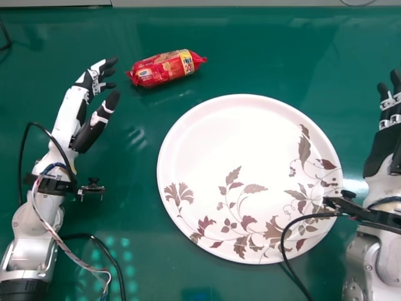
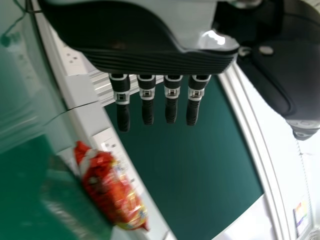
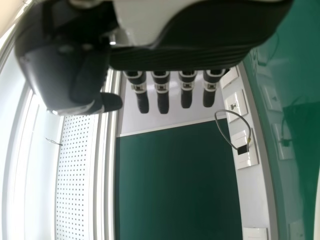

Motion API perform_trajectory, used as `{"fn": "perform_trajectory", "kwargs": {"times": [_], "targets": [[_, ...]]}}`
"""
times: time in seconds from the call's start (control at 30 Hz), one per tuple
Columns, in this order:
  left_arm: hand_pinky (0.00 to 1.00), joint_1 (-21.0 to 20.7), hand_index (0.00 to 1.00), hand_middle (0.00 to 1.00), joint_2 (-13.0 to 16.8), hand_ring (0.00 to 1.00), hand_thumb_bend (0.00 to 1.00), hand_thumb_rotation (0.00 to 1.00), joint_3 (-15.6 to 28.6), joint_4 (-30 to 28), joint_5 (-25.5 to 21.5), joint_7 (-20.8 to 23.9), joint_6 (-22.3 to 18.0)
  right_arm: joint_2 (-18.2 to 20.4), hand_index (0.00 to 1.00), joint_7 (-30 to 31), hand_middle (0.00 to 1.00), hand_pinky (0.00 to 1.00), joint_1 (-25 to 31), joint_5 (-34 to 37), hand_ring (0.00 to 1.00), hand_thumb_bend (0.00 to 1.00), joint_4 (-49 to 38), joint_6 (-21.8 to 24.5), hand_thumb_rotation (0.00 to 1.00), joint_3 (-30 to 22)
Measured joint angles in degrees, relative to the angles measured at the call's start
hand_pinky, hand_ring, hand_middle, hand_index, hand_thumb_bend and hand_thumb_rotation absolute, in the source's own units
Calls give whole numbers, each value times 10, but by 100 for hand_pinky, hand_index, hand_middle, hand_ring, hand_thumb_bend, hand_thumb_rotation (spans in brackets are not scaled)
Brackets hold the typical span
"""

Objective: Pick up biscuit and place it in the plate

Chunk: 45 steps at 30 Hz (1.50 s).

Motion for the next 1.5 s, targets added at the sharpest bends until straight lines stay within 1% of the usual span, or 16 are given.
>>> {"fn": "perform_trajectory", "kwargs": {"times": [0.1,0.2,0.33,0.4,0.47,0.53,0.57,0.67,0.7,0.87,0.97,1.1,1.23,1.33,1.43,1.5], "targets": [[82,1,94,98,8,96,100,35,0,0,0,-10,3,0,100,0,100,100,-1,-2,100,11,0,0,40,1],[81,0,94,98,17,96,100,33,0,0,1,-18,3,0,100,-1,100,100,-1,-7,100,12,0,0,45,1],[76,-6,94,97,29,94,100,36,0,6,7,-22,-2,1,100,-1,100,100,-1,-7,100,10,0,0,47,1],[76,-13,95,99,38,95,100,38,0,17,20,-23,-6,2,100,-1,100,100,-1,-6,100,10,0,0,47,2],[78,-22,97,99,51,97,100,37,0,18,32,-25,7,2,100,0,100,100,-1,-5,100,10,2,-2,46,2],[83,-31,97,99,64,98,100,39,0,18,51,-23,12,2,100,2,100,100,-2,-3,100,9,4,-2,44,2],[84,-36,97,99,72,97,100,39,0,18,63,-22,14,2,100,3,100,100,-2,-2,100,9,4,-2,43,2],[83,-51,96,96,89,96,100,36,0,18,97,-7,26,3,100,5,100,100,-2,-1,100,8,7,-2,42,2],[81,-55,96,95,94,95,100,38,1,18,107,-1,27,3,100,7,100,100,-2,-1,100,7,9,-3,42,2],[78,-77,97,94,105,95,100,39,-2,20,140,17,36,3,100,11,100,100,-2,0,100,9,14,-5,41,1],[83,-92,99,97,113,98,100,42,-9,19,159,17,57,3,100,11,100,100,0,2,100,7,14,-5,41,1],[81,-109,100,99,119,97,100,43,-27,16,186,3,104,1,100,18,100,100,3,2,100,8,14,-5,41,-1],[84,-131,100,100,135,98,100,44,-52,16,209,-17,130,1,100,19,100,100,5,2,100,10,10,-4,41,-1],[87,-155,100,100,140,98,100,40,-68,20,217,-32,144,1,100,18,100,100,6,2,100,10,-2,0,41,-1],[84,-182,100,98,141,95,100,39,-85,27,219,-50,161,1,100,16,100,100,6,2,100,9,-9,8,41,-1],[84,-198,98,96,141,94,100,38,-97,37,222,-55,165,1,100,16,100,100,8,1,100,10,-10,11,41,-1]]}}
